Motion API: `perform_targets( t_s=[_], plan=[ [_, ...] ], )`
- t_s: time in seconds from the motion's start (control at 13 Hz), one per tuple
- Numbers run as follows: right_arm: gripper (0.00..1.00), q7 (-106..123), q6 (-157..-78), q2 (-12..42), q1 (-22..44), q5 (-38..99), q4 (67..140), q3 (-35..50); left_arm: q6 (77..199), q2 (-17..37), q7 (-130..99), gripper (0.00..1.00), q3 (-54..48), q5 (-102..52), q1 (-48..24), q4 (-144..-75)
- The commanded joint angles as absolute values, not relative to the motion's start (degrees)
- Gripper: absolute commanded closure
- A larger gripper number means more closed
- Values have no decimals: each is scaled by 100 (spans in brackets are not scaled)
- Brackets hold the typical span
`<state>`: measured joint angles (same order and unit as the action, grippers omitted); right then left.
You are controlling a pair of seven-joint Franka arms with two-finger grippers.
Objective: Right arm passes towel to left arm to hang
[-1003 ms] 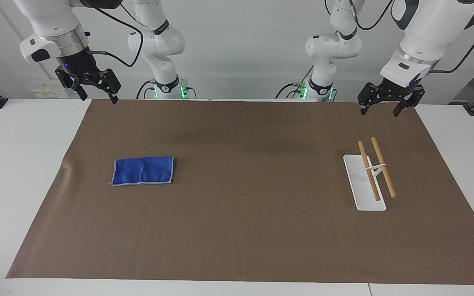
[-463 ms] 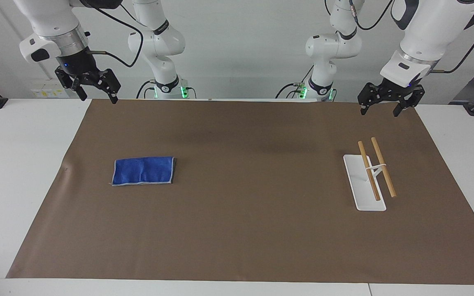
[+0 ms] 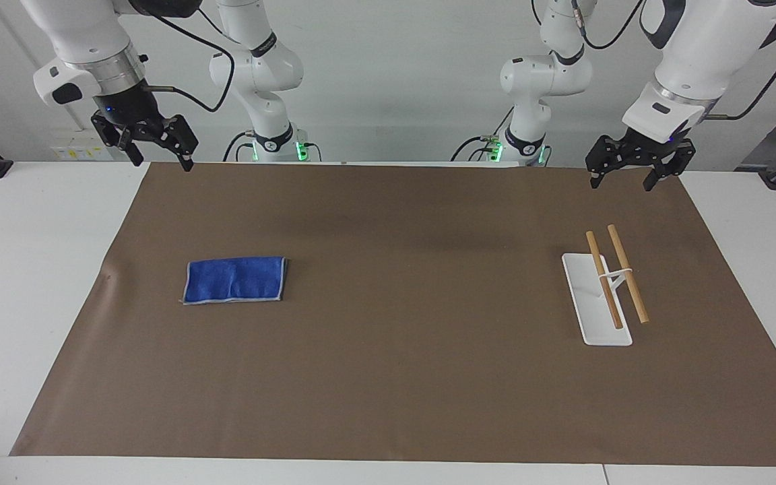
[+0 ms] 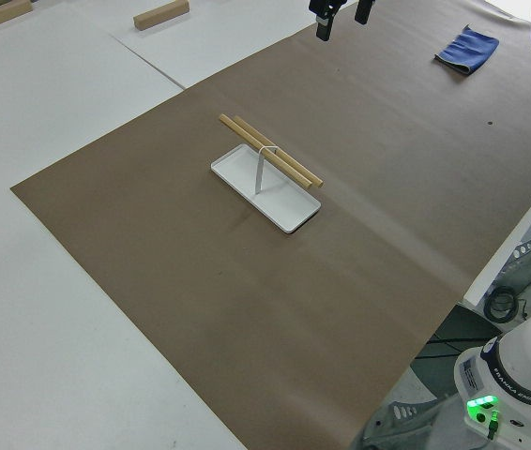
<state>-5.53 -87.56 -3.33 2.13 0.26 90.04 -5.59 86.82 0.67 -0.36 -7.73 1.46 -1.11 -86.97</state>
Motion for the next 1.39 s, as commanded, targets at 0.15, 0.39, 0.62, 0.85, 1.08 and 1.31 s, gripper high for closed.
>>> perform_targets(
  t_s=[0.15,0.39,0.62,0.85,1.08,1.31],
  plan=[
    [0,-519,-8938,-501,149,-26,9264,-510,8640,-88,53,0,-800,202,-62,-8859],
    [0,-501,-8938,-527,106,-26,9316,-518,8640,-88,53,0,-800,202,-62,-8859],
    [0,-501,-8956,-527,97,-18,9325,-519,8640,-88,53,0,-791,202,-62,-8859],
    [0,-492,-8947,-554,97,-18,9386,-519,8640,-88,53,0,-791,202,-62,-8859],
    [0,-483,-8956,-580,97,-18,9422,-519,8640,-88,53,0,-791,202,-62,-8859],
    [0,-475,-9105,-484,97,-9,9465,-510,8640,-88,53,0,-791,193,-62,-8859]
  ],
)
